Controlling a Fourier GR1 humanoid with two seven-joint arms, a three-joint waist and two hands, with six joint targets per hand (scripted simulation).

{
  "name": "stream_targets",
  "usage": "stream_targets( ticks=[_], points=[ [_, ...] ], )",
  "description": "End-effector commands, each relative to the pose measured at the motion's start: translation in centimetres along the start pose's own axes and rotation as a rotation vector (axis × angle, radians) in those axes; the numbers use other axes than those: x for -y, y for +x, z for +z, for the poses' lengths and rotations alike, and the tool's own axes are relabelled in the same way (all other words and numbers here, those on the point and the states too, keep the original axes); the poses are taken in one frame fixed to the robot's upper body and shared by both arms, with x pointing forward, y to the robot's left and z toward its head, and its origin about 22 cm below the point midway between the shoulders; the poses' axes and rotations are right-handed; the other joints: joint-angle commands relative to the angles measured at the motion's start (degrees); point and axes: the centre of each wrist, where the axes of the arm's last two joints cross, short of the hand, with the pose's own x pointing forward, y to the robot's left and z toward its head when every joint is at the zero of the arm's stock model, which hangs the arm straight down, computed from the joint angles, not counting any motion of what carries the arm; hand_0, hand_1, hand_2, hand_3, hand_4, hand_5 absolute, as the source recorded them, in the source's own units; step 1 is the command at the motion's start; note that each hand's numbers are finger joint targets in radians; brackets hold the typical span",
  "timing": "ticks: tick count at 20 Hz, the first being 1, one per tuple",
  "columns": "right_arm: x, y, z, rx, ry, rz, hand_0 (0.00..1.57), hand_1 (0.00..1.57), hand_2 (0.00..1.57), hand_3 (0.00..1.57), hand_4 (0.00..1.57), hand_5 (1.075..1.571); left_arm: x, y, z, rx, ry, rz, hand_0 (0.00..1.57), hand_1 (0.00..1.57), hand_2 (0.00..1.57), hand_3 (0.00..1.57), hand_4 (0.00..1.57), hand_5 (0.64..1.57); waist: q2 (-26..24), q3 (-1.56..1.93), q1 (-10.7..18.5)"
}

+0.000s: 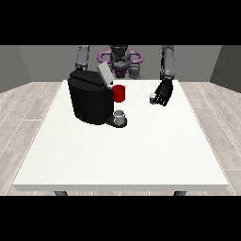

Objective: Insert the coffee pod into the coffee machine and close the lid

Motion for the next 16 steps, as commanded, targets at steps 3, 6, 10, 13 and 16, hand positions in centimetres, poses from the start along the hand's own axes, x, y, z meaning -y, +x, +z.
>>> stream_targets(
  ticks=[3, 6, 10, 13, 16],
  points=[
    [2.3, -1.3, 0.1, -0.049, -0.02, 0.026, 0.0, 0.0, 0.0, 0.0, 0.0, 1.571, -0.7, 0.7, -0.5, 0.124, 0.01, 0.147, 1.43, 1.43, 1.42, 1.35, 0.49, 1.571, -2.9, -0.03, 0.9],
    [-0.5, -2.2, 0.5, -0.076, -0.027, 0.027, 0.0, 0.0, 0.0, 0.0, 0.0, 1.571, -1.8, 4.2, -2.5, 0.096, -0.012, 0.164, 1.45, 1.45, 1.43, 1.35, 0.53, 1.571, -3.8, -0.01, 1.1],
    [0.5, -2.2, -0.3, -0.081, -0.01, 0.05, 0.0, 0.0, 0.0, 0.0, 0.0, 1.571, -4.3, 6.4, -3.3, 0.153, -0.069, 0.161, 1.38, 1.38, 1.38, 1.33, 0.49, 1.571, -6.8, -0.01, 1.7],
    [0.6, -4.2, 1.0, -0.109, -0.008, 0.031, 0.0, 0.0, 0.0, 0.0, 0.0, 1.571, -5.2, 6.8, -3.1, 0.187, -0.07, 0.136, 1.4, 1.4, 1.39, 1.33, 0.54, 1.571, -7.8, -0.01, 2.2],
    [1.7, -2.3, -0.1, -0.077, 0.014, 0.031, 0.0, 0.0, 0.0, 0.0, 0.0, 1.571, -5.5, 7.1, -3.5, 0.152, -0.059, 0.168, 1.4, 1.4, 1.39, 1.33, 0.54, 1.571, -7.0, -0.02, 0.3]
  ],
)
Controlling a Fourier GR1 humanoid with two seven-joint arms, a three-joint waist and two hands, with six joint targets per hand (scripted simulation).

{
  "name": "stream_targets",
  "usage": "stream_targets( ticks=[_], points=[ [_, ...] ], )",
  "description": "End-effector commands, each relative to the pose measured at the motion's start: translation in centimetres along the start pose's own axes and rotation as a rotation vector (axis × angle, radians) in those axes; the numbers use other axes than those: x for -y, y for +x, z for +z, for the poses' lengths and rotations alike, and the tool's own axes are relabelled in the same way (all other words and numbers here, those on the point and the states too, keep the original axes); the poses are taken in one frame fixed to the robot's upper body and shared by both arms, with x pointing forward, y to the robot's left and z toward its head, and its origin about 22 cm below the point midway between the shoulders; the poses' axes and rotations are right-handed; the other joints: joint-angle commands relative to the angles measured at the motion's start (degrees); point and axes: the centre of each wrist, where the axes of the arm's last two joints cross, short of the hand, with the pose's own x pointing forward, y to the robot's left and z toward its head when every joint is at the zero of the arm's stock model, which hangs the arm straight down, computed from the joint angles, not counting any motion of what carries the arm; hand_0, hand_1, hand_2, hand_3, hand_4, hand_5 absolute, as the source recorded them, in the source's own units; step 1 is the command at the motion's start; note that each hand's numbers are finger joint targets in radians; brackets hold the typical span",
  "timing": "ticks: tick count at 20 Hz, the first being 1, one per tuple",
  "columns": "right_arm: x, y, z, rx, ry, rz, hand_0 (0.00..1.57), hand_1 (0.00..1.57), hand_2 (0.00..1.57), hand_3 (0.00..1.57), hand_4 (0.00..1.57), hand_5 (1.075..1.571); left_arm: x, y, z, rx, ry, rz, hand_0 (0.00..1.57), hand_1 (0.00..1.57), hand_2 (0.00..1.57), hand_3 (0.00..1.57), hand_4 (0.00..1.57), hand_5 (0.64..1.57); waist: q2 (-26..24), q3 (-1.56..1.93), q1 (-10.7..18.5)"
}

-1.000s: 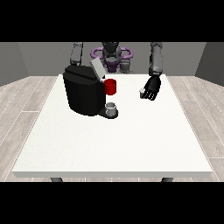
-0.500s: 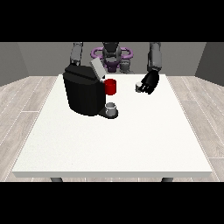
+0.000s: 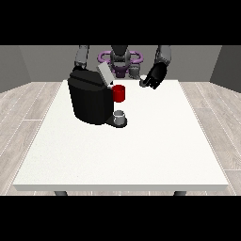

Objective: Insert the coffee pod into the coffee machine and close the lid

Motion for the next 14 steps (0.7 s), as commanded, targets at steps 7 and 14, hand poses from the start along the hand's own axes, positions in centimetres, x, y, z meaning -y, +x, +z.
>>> stream_targets(
  ticks=[7, 14],
  points=[
    [-0.7, -1.2, 1.2, 0.021, 0.008, -0.033, 0.0, 0.0, 0.0, 0.0, 0.0, 1.571, -4.5, 3.9, -1.0, 0.061, 0.006, -0.012, 1.34, 1.34, 1.37, 1.35, 0.56, 1.571, -2.6, -0.01, -2.0],
    [-0.1, 2.6, -1.1, 0.109, 0.029, -0.036, 0.0, 0.0, 0.0, 0.0, 0.0, 1.571, -11.8, 8.4, -1.4, 0.026, 0.133, 0.068, 1.2, 1.2, 1.24, 1.26, 0.49, 1.571, 1.9, 0.0, -6.4]
  ],
)
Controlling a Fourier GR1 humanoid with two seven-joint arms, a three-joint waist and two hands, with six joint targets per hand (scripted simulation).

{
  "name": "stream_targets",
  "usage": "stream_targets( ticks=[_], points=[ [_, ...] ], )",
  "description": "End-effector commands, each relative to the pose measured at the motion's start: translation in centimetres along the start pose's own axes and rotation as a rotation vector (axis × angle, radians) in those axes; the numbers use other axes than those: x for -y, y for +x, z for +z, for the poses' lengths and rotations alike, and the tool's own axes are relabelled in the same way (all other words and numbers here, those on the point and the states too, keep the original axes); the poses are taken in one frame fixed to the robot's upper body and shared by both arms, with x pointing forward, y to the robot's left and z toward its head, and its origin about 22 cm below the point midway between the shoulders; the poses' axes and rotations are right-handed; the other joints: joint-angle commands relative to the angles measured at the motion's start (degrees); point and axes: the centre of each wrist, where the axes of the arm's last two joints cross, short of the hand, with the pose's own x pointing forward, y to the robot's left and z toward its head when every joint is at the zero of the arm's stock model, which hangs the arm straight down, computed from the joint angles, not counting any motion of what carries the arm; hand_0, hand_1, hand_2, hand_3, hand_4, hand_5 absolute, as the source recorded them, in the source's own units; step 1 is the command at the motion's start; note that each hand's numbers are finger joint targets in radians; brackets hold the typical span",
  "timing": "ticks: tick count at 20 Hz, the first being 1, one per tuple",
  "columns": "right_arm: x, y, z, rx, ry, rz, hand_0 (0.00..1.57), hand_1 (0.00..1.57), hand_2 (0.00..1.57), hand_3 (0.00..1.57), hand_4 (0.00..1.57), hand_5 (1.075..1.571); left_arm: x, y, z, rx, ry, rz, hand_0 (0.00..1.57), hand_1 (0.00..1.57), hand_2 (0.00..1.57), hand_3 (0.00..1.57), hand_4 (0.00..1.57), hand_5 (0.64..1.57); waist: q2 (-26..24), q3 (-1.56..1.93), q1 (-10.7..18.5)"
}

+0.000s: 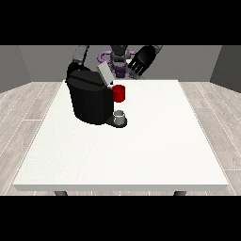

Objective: Insert the coffee pod into the coffee machine and close the lid

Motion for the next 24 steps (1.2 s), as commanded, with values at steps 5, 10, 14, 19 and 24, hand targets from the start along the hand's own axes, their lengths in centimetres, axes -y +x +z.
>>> stream_targets(
  ticks=[5, 10, 14, 19, 24],
  points=[
    [0.3, 3.3, -1.6, 0.085, -0.017, 0.009, 0.0, 0.0, 0.0, 0.0, 0.04, 1.571, -5.8, 2.2, 0.5, 0.018, 0.085, -0.005, 1.17, 1.17, 1.25, 1.27, 0.48, 1.571, 4.8, 0.0, -3.3],
    [1.6, 7.5, -4.3, 0.155, -0.059, -0.021, 0.0, 0.0, 0.0, 0.0, 0.19, 1.571, -10.4, 4.4, 1.5, 0.023, 0.178, -0.053, 1.22, 1.22, 1.29, 1.24, 0.48, 1.571, 10.0, 0.0, -4.3],
    [1.8, 9.2, -4.9, 0.186, -0.049, -0.006, 0.0, 0.0, 0.0, 0.0, 0.0, 1.571, -11.1, 4.7, 1.7, 0.052, 0.202, -0.059, 1.29, 1.29, 1.32, 1.26, 0.48, 1.571, 12.6, 0.0, -4.6],
    [1.5, 7.2, -3.8, 0.151, -0.041, -0.026, 0.0, 0.0, 0.0, 0.0, 0.0, 1.571, -8.1, 3.6, 0.4, 0.02, 0.149, -0.058, 1.19, 1.19, 1.27, 1.23, 0.47, 1.571, 10.8, 0.0, -5.3],
    [1.8, 7.2, -4.0, 0.156, -0.037, -0.01, 0.0, 0.0, 0.0, 0.0, 0.19, 1.571, -10.1, 3.7, 1.1, 0.033, 0.146, -0.059, 1.25, 1.25, 1.29, 1.24, 0.45, 1.571, 12.4, 0.01, -5.2]
  ],
)
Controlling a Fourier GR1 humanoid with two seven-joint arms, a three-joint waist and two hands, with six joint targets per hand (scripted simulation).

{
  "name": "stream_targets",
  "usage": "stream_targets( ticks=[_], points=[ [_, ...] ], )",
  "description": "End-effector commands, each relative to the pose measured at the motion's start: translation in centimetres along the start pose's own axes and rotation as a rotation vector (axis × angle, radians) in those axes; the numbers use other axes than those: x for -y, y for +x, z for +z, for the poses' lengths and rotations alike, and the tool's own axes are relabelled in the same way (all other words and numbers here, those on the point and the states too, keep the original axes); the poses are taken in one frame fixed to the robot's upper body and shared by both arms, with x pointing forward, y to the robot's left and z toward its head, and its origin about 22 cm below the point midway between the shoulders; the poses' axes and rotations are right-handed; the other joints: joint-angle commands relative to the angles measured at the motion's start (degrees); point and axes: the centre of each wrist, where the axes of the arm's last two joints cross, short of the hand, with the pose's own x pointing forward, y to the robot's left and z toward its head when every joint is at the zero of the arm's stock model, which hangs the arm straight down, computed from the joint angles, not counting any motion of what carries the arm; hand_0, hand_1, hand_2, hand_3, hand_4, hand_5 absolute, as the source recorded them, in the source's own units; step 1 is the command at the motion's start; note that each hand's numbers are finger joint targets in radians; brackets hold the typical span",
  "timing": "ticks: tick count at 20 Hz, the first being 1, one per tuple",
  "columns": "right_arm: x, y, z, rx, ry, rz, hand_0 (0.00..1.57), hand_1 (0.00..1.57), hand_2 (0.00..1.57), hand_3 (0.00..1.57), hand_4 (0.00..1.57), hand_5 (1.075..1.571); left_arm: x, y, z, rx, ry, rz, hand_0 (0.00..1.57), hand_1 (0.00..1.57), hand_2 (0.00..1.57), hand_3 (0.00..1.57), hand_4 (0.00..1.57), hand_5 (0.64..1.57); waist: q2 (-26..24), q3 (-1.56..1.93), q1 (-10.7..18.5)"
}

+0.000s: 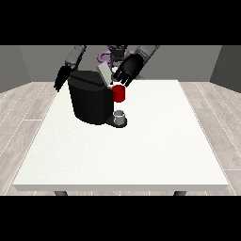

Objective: Insert the coffee pod into the coffee machine and close the lid

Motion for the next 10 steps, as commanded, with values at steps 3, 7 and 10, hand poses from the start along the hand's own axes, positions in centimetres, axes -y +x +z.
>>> stream_targets(
  ticks=[3, 7, 10],
  points=[
    [-0.6, -0.2, 0.7, 0.008, -0.002, 0.003, 0.0, 0.0, 0.0, 0.0, 0.13, 1.571, -0.8, -1.5, 0.5, -0.011, -0.009, 0.009, 1.25, 1.25, 1.29, 1.22, 0.43, 1.571, 0.7, -0.01, -0.9],
    [1.7, -1.1, 0.0, -0.013, -0.04, 0.002, 0.0, 0.0, 0.0, 0.0, 0.12, 1.571, 1.9, -0.4, -0.4, 0.024, -0.03, 0.006, 1.19, 1.19, 1.23, 1.2, 0.44, 1.571, 0.5, 0.0, 1.3],
    [-0.6, 1.0, -0.2, 0.012, -0.015, 0.006, 0.0, 0.0, 0.0, 0.0, 0.16, 1.571, -0.5, -0.8, 0.0, -0.001, -0.006, 0.02, 1.2, 1.2, 1.25, 1.2, 0.42, 1.571, 1.2, -0.02, -0.8]
  ],
)
